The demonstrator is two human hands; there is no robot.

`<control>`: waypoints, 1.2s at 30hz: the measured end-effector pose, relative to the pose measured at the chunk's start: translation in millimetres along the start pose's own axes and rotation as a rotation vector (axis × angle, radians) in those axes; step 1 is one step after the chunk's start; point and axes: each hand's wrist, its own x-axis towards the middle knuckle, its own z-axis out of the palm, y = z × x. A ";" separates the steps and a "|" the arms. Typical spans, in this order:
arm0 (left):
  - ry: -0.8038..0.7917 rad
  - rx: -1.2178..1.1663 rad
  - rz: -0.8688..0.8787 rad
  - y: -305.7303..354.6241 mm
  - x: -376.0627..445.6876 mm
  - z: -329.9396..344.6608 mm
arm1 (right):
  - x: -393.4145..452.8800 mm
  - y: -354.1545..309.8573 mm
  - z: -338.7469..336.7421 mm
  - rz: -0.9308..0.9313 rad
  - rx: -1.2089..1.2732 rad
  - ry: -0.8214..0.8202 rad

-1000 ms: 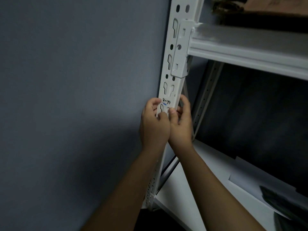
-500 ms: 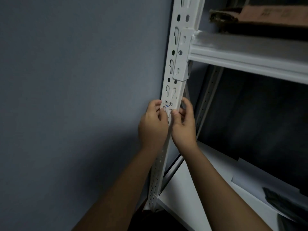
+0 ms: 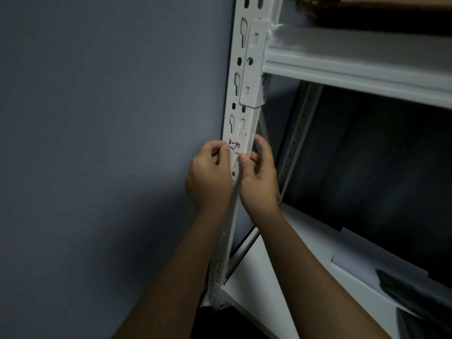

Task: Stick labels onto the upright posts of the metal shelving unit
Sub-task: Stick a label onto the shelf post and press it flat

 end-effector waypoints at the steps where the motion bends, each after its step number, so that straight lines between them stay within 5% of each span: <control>1: -0.009 0.004 -0.006 1.7 0.9 -0.7 | -0.4 0.0 0.6 -0.007 -0.004 0.005; 26: -0.141 0.121 -0.157 20.5 8.6 2.2 | -4.0 2.0 15.7 0.036 -0.130 0.093; 36: -0.237 0.035 -0.001 3.7 -2.6 -11.2 | -1.5 -13.4 -1.4 0.023 -0.082 -0.027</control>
